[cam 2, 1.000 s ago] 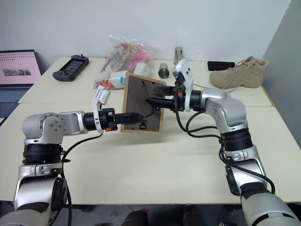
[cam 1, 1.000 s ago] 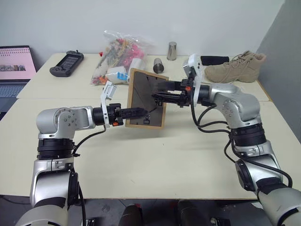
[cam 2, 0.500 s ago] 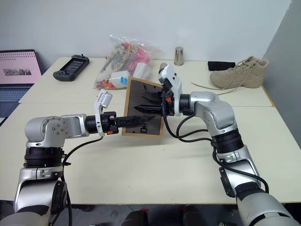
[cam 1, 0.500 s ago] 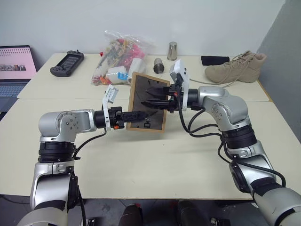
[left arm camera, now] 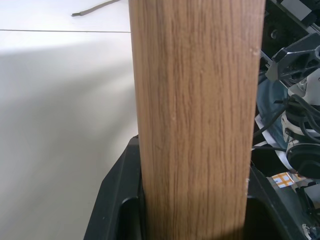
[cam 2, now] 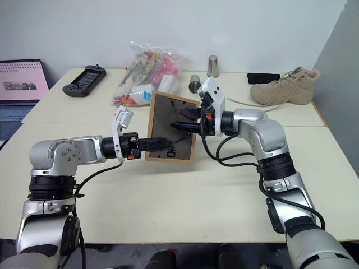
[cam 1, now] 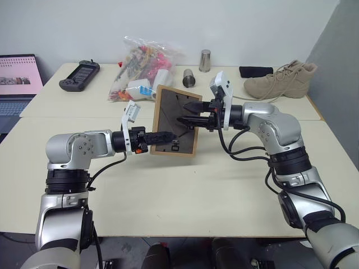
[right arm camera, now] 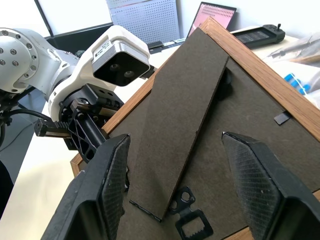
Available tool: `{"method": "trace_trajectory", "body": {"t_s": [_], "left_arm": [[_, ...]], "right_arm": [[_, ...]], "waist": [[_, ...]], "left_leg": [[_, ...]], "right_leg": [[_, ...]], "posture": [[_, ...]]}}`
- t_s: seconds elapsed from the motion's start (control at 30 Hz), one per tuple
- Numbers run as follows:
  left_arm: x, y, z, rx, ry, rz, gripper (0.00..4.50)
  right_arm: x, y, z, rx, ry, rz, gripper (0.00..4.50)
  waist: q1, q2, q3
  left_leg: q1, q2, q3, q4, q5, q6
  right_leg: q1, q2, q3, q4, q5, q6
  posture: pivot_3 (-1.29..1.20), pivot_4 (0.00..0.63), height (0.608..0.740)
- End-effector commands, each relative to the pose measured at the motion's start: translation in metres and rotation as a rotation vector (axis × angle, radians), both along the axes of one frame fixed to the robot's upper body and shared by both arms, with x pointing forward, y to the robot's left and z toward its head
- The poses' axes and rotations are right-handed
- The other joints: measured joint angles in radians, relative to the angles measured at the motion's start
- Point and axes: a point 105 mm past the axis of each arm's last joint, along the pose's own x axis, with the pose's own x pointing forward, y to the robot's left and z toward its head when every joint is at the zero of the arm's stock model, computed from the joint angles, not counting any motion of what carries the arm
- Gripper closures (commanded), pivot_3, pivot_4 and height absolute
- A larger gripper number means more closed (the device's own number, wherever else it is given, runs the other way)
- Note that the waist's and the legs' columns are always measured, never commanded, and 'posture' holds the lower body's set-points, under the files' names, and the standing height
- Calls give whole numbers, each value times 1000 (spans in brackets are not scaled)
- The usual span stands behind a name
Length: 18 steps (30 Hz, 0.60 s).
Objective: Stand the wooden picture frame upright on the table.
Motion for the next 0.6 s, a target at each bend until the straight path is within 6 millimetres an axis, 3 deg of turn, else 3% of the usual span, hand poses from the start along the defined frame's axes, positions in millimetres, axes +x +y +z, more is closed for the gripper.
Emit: {"method": "trace_trajectory", "body": {"t_s": [0.03,0.2,0.4,0.5,0.6], "left_arm": [[-2,-1,15,-15,-70,-22,3224],[-1,3,15,-9,-67,-7,3224],[-1,5,12,-3,-56,3,3224],[-1,5,12,-4,-54,2,3224],[1,4,11,-4,-52,7,3224]], "right_arm": [[-16,12,16,26,-56,86,1374],[-37,12,22,54,-15,199,1374],[-52,-8,24,66,57,261,1374],[-47,-15,22,68,70,214,1374],[-22,-29,11,45,59,60,1374]], "waist": [[0,0,0],[1,0,0],[2,0,0],[2,0,0],[-1,0,0]], "left_leg": [[0,0,0,0,0,0],[0,0,0,0,0,0],[0,0,0,0,0,0],[0,0,0,0,0,0],[0,0,0,0,0,0]], "right_leg": [[0,0,0,0,0,0],[0,0,0,0,0,0],[0,0,0,-1,0,0],[0,0,0,-1,0,0],[0,0,0,-1,0,0]], "posture": [[0,150,740],[0,150,740],[0,150,740],[0,150,740],[0,150,740]]}}
